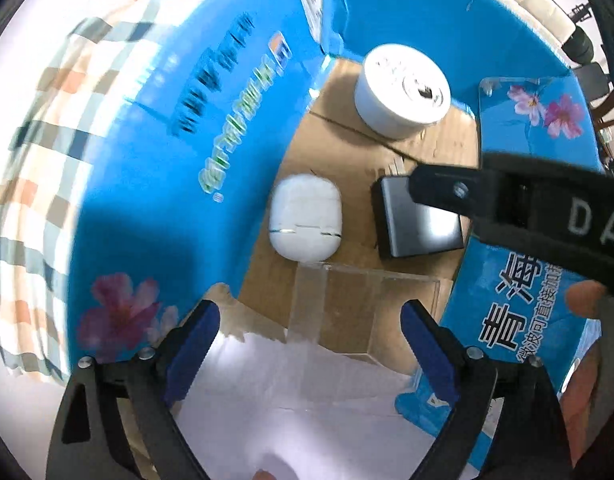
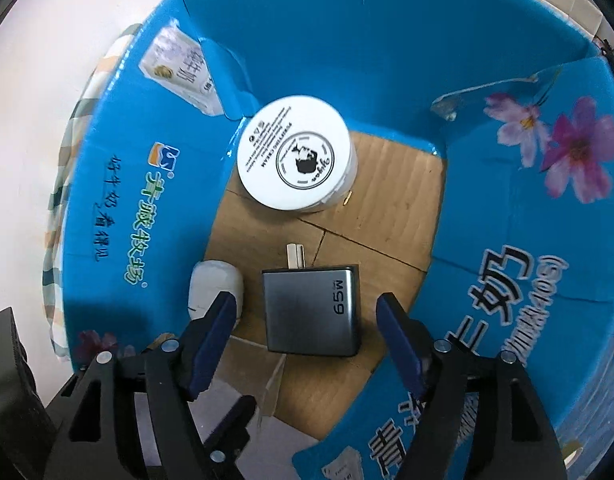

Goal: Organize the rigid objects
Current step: 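Open both tools to release the clear box and charger in the box, then move the left tool down onto the car key on the table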

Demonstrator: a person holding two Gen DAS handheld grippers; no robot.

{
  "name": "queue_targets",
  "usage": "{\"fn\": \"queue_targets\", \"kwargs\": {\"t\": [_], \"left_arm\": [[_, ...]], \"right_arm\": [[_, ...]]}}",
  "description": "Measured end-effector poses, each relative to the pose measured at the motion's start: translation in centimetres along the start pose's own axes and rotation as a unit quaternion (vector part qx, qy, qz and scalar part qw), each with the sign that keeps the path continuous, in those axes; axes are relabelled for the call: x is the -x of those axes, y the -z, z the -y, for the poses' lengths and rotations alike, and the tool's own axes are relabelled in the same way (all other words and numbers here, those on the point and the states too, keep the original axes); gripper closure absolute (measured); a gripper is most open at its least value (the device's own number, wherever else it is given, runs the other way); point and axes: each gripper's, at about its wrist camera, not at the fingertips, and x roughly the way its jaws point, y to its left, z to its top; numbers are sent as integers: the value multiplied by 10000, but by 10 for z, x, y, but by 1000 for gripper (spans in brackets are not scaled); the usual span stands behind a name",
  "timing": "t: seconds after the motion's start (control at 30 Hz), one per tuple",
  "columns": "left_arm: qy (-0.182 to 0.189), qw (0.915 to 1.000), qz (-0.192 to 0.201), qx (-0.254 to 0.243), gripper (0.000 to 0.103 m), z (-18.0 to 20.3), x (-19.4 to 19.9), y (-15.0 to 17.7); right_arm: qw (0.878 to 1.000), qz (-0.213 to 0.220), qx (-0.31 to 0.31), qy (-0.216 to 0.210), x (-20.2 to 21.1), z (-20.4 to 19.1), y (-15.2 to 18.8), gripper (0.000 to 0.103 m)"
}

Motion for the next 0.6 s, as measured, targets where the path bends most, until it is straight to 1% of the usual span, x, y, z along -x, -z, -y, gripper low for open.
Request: {"fn": "queue_targets", "kwargs": {"t": [0.03,0.13,0.2,0.27,0.37,0.47,0.5,0.6], "left_arm": [[-14,10000,59,33,0,-1,4,0],[-126,9995,279,118,0,-4,20,4],[-146,9992,355,146,0,-2,31,2],[-155,9988,432,171,0,-2,41,5],[-256,9975,637,178,0,-7,60,9],[-296,9961,810,202,0,-14,80,30],[-302,9957,855,208,0,-20,82,27],[-404,9935,1042,195,0,-19,100,33]], "right_arm": [[10000,33,-3,-7,6,0,1,28],[9999,144,22,-46,22,1,7,23],[9995,287,88,-131,34,-1,10,14],[9991,413,122,-38,47,-3,14,2],[9985,541,107,-52,64,2,18,2],[9982,596,68,-78,83,9,28,2],[9981,614,63,-67,90,13,30,2],[9977,665,103,-51,103,16,42,2]]}}
